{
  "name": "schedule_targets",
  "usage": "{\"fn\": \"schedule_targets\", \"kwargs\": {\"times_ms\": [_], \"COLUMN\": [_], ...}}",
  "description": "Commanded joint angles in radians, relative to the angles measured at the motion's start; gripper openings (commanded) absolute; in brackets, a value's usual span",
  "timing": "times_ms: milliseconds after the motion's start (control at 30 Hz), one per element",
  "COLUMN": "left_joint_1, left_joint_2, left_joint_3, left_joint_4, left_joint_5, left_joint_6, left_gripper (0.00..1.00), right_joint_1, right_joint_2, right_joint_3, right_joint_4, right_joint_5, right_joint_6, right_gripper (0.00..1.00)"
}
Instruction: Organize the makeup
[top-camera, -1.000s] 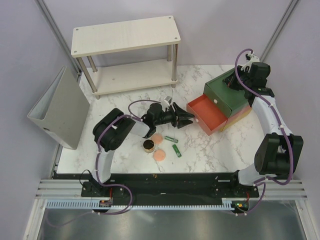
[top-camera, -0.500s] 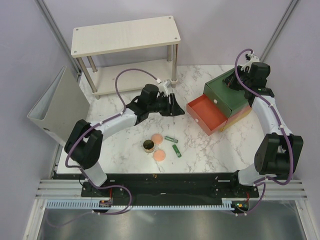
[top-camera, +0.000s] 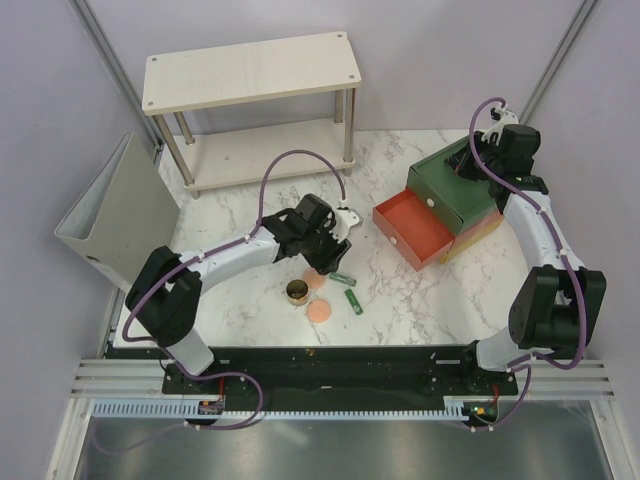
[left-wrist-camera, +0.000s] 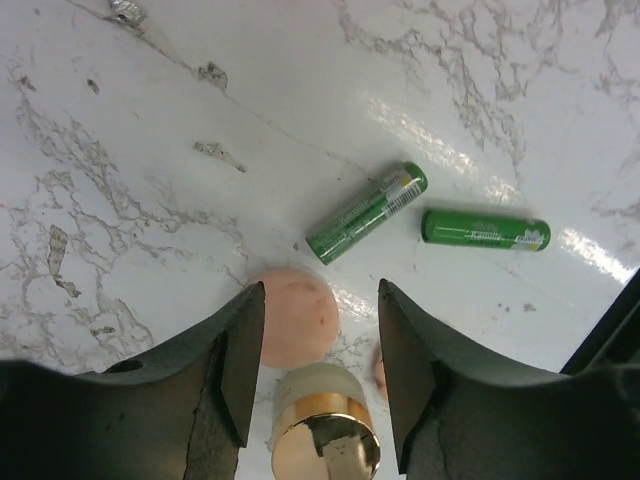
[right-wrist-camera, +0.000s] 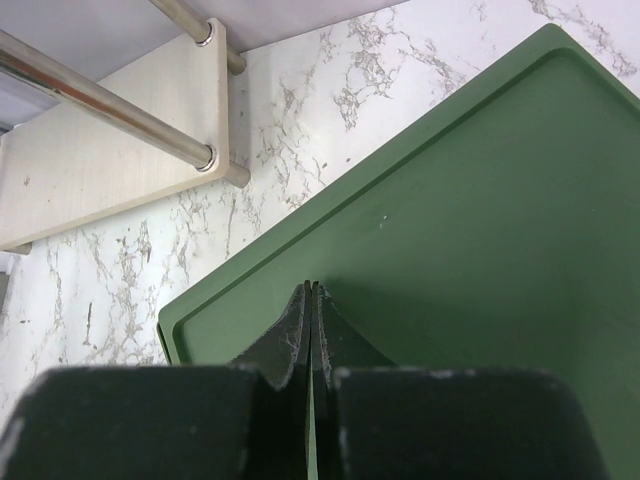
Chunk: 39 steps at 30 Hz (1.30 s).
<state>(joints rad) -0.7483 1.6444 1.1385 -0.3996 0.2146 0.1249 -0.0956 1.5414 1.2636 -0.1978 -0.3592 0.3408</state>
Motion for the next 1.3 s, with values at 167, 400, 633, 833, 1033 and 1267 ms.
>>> {"fn": "schedule_targets", "kwargs": {"times_ms": [167,400,633,833,1033,1267], "left_joint_1": [-0.045,-0.088,-0.094,-0.094,-0.094,-0.094], "left_joint_2": [0.051,0.147,0.221,0.275,0.302,0.226], "left_joint_3": [0.013,0.067,0.115,0.142,0.147,0.142], "left_joint_4": [-0.07,-0.079,-0.077,-0.077,-0.079,-0.071], "left_joint_5": [0.009,0.009,-0.006,-0.032,-0.064,-0.13], "left_joint_6": [0.297,0.354,0.348,0.349,0.343,0.279], "left_gripper": [0.56,0.56,0.51,0.35,0.02,0.02], "right_joint_1": [0.01,0.011,0.011,0.011,0.011,0.01], "right_joint_2": [0.108,0.105,0.106,0.106,0.109,0.106], "right_joint_3": [-0.096,-0.096,-0.098,-0.098,-0.098,-0.099], "right_joint_4": [-0.345,-0.347,-0.345,-0.347,-0.345,-0.347], "right_joint_5": [0.025,0.025,0.026,0.028,0.031,0.029], "right_joint_6": [-0.043,-0.043,-0.045,-0.046,-0.045,-0.045], "right_gripper": [0.0,0.0,0.0,0.0,0.0,0.0]}}
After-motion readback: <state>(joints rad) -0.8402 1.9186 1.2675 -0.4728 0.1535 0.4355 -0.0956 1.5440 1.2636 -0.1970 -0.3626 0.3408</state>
